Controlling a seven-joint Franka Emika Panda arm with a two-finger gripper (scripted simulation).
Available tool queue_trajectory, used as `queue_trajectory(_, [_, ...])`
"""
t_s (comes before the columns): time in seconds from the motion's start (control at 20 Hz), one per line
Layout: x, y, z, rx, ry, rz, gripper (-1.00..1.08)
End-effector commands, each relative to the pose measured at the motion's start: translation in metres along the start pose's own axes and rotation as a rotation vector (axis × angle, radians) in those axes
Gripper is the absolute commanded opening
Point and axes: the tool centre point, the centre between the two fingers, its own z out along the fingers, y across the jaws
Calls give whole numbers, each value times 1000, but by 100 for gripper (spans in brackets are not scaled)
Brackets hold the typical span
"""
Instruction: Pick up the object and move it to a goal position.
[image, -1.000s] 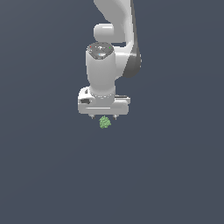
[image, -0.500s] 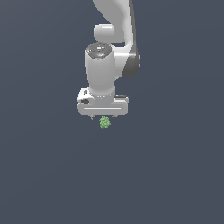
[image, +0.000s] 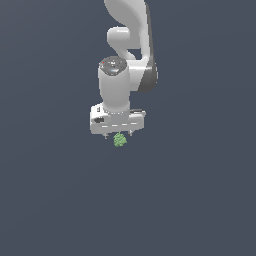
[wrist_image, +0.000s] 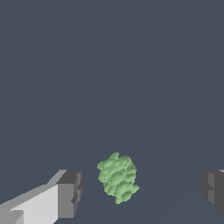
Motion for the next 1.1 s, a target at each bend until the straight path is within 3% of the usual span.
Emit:
queue_trajectory(0.0, [-6, 0, 8, 1, -4, -55, 100])
queue_trajectory(0.65, [-42, -5, 55, 16, -21, -388, 100])
queue_trajectory(1.05, [-58, -8, 71, 24, -25, -517, 100])
